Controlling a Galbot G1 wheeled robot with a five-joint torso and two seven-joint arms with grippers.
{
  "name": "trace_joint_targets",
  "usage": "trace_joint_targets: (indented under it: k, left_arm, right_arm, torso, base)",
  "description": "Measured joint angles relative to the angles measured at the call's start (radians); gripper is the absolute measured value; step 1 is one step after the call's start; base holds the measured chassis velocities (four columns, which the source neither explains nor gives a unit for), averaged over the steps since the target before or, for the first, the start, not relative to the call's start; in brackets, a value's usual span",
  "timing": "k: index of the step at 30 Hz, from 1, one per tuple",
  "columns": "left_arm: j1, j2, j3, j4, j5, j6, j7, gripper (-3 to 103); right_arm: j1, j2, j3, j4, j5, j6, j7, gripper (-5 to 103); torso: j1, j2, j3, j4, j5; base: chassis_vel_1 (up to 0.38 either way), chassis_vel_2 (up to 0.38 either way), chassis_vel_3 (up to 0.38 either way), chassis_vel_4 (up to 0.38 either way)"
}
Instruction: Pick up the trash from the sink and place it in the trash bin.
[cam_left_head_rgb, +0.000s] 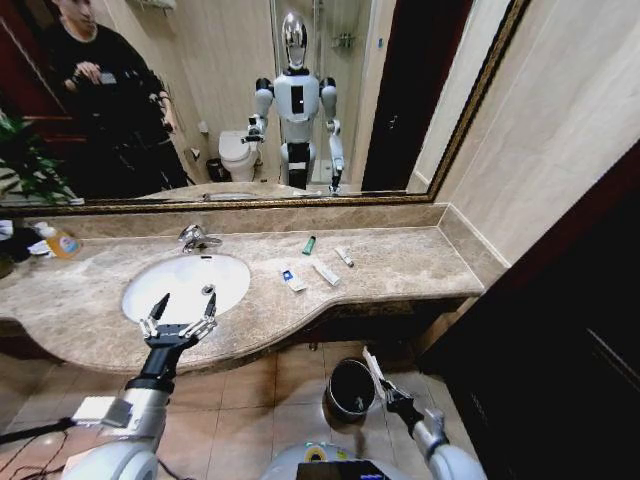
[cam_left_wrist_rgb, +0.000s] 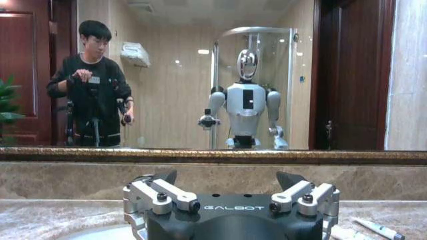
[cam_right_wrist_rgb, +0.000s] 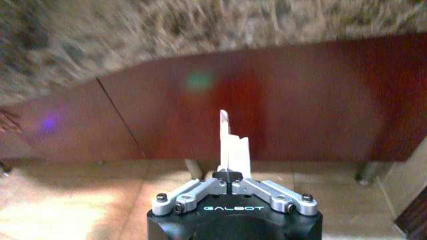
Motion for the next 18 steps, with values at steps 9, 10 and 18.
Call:
trace_joint_targets:
  k: [9,10,18]
  left_arm:
    - [0.0,0.0,0.0,0.0,0.0,0.0,0.0,100]
    - [0.0,0.0,0.0,0.0,0.0,0.0,0.0,100]
    - [0.0,0.0,0.0,0.0,0.0,0.0,0.0,100]
  right_arm:
    - [0.101,0.043,-0.044,-0.145,-0.071,-0.009,0.04,0]
    - [0.108,0.053,-0.044,-0.155,-0.097,-0.003,0.037,0]
    - [0.13,0.146,-0.033,-0.214,-0.244,0.062,0.022,0]
  torso:
    - [0.0,0.0,0.0,-0.0001,0.0]
    - [0.0,0.0,0.0,-0.0001,0.0005]
    - [0.0,0.0,0.0,-0.0001,0.0003]
  base:
    - [0.0,0.0,0.0,0.0]
    - [0.0,0.0,0.0,0.0]
    - [0.0,0.0,0.0,0.0]
